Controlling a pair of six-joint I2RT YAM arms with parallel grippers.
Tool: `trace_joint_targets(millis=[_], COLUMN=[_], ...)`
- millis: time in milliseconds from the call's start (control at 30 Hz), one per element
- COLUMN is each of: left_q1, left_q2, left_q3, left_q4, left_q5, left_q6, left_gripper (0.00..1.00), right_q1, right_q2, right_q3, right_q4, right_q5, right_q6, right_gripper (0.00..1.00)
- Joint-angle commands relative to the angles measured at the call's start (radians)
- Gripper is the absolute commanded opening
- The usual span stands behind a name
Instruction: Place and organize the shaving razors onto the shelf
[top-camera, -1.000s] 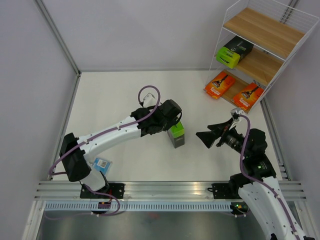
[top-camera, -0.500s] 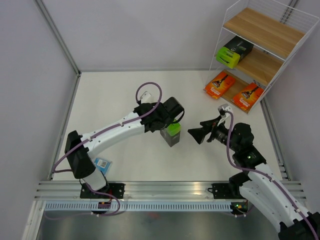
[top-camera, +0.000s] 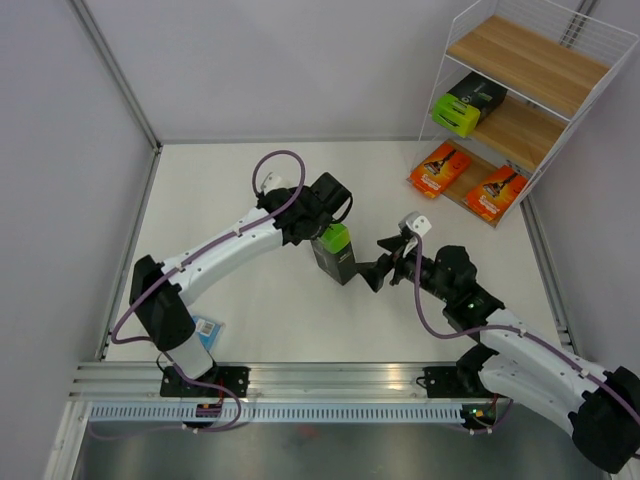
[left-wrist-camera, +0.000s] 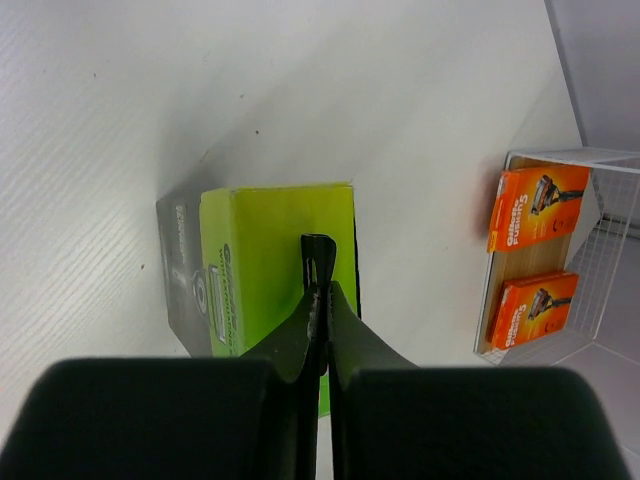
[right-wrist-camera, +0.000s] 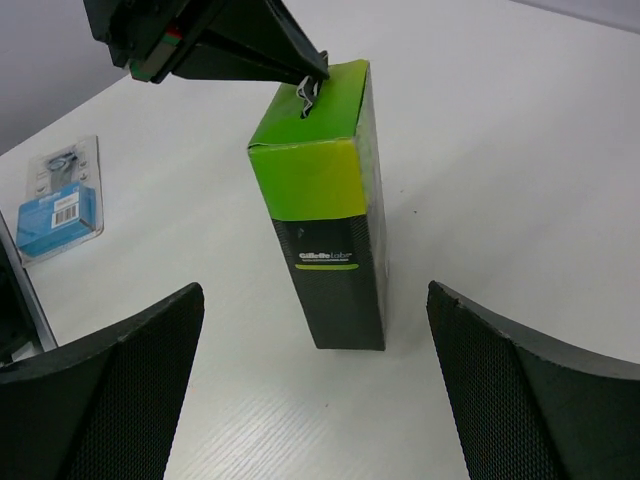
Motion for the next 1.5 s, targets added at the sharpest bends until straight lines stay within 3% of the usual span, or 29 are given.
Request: trace_joint_targets(millis=[0,200,800,1200,1467], left_q1=[-0.005,0.001,0.07,0.073,0.093], left_q2=[0.014,0.005,-0.064,-0.086,-0.089], left_q3=[0.037,0.028,-0.059,-0.07,-0.073], left_q4=[-0.019,-0.034,-0.048,-0.045,-0.045], left_q5=[-0.002,-0.025,0.091,0.087,0.078], left_q6=[-0.058,-0.07,-0.018,-0.006,-0.003], left_gripper=[0.02,0.02,0.02,0.02,0.02], right_q1=[0.09,0.186,0.191,0.198,0.198], right_q2=[0.059,0.212,0.419,0.59,0.659], right_q3=[0.042,0.07,0.15,0.211,0.124], right_q4=[0.093,0.174,0.315,0.392,0.489], right_q5=[0.118,0.235,0.227,0.235,0.224], right_q6=[-0.079,-0.154,-0.199,-0.236,-0.213], right_gripper=[0.98,0.98,0.98,0.98,0.98])
